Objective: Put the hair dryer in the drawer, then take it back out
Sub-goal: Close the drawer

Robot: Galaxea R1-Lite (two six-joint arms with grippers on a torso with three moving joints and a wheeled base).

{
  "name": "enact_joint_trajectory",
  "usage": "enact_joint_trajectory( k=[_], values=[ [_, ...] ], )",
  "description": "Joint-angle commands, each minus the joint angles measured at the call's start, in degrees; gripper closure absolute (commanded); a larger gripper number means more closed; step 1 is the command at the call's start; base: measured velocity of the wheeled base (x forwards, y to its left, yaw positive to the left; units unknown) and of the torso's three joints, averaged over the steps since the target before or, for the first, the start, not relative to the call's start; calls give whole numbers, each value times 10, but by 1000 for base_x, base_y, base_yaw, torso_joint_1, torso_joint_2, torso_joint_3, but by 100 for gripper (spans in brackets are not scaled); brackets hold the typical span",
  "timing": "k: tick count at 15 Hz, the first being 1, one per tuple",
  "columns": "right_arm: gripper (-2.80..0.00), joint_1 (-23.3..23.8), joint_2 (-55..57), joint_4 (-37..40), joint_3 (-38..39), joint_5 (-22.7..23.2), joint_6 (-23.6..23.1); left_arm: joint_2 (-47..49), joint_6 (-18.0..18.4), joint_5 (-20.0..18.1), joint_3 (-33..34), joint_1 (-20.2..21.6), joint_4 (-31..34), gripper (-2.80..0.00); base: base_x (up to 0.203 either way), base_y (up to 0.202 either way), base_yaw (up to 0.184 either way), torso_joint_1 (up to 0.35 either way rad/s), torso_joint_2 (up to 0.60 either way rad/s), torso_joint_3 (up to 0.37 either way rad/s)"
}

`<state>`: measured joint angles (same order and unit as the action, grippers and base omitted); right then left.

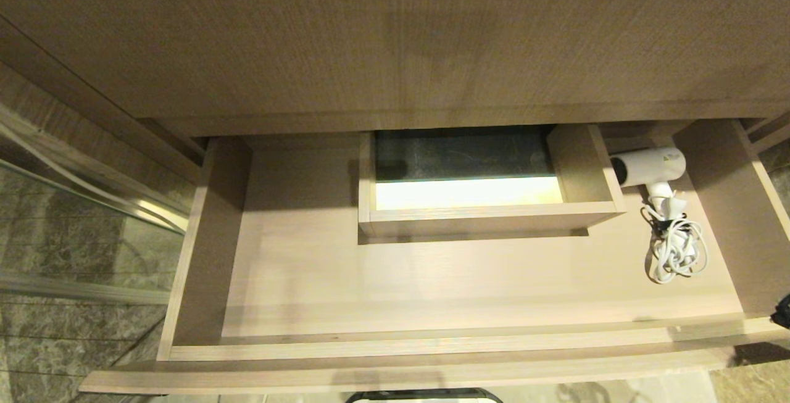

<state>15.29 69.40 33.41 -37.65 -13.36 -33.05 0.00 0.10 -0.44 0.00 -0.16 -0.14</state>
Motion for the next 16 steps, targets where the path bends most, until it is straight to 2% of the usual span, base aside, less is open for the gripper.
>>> enact_joint_trajectory(
  k=[1,4,5,6,8,10,11,13,16],
  values=[
    [0,0,83,-55,-28,3,-1,0,0,0,1,0,0,0,0,0,0,0,0,0],
    [0,1,136,-150,-71,16,3,0,0,0,1,0,0,0,0,0,0,0,0,0],
    [0,1,142,-175,-86,34,7,0,0,0,0,0,0,0,0,0,0,0,0,0],
    [0,2,144,-198,-96,65,19,0,0,0,1,0,0,0,0,0,0,0,0,0],
    [0,1,141,-280,-108,151,74,0,0,0,0,0,0,0,0,0,0,0,0,0],
    [0,-5,140,-366,-119,188,127,0,0,0,1,1,0,0,0,0,0,0,0,0],
    [0,-7,136,-388,-126,191,129,0,0,0,0,0,0,0,0,0,0,0,0,0],
    [0,-4,111,-336,-125,190,101,0,0,0,0,0,0,0,0,0,0,0,0,0],
    [0,6,51,-141,-120,188,21,0,0,0,0,0,0,0,0,0,0,0,0,0]
  ],
)
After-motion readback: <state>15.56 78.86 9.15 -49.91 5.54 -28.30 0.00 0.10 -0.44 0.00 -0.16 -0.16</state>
